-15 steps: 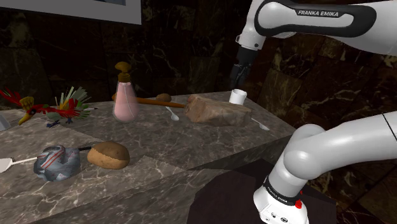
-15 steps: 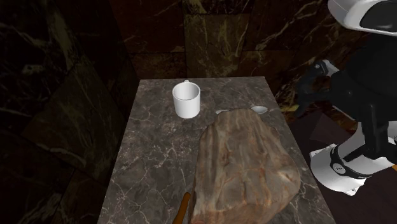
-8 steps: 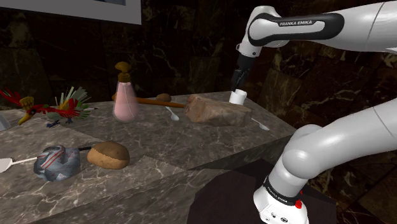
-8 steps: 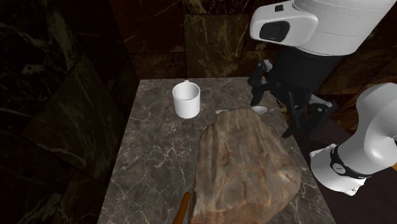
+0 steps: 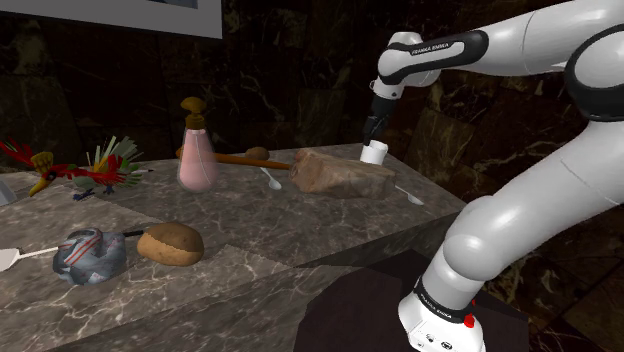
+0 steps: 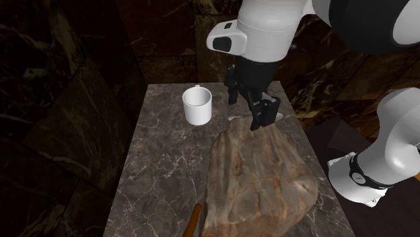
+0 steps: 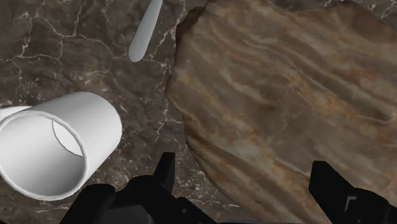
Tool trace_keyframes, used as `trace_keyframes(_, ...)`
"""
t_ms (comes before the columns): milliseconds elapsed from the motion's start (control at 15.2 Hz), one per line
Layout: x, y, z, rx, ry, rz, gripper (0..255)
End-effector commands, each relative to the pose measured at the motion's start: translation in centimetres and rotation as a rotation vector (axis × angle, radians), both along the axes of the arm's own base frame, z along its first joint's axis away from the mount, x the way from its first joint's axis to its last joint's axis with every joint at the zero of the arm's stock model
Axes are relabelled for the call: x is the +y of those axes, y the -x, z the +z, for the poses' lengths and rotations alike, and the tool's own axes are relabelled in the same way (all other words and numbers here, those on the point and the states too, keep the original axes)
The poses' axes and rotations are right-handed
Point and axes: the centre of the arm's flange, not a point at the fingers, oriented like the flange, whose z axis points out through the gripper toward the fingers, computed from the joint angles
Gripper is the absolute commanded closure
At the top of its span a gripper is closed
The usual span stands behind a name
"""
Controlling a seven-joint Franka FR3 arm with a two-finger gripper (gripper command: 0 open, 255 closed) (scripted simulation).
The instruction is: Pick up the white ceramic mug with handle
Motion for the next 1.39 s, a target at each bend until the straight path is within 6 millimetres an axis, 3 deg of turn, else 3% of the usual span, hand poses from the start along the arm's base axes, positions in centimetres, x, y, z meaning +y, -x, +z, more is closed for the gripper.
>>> trace_keyframes(0, -2.5, -0.5, -1.1, 0.002, 0.003, 0.002, 0)
trace_keyframes(660, -13.8, -4.6, -6.4, 0.011, 0.009, 0.006, 0)
trace_keyframes(1188, -14.1, -4.7, -10.6, 0.011, 0.010, 0.006, 0)
trace_keyframes(1320, -14.1, -4.7, -10.6, 0.011, 0.010, 0.006, 0)
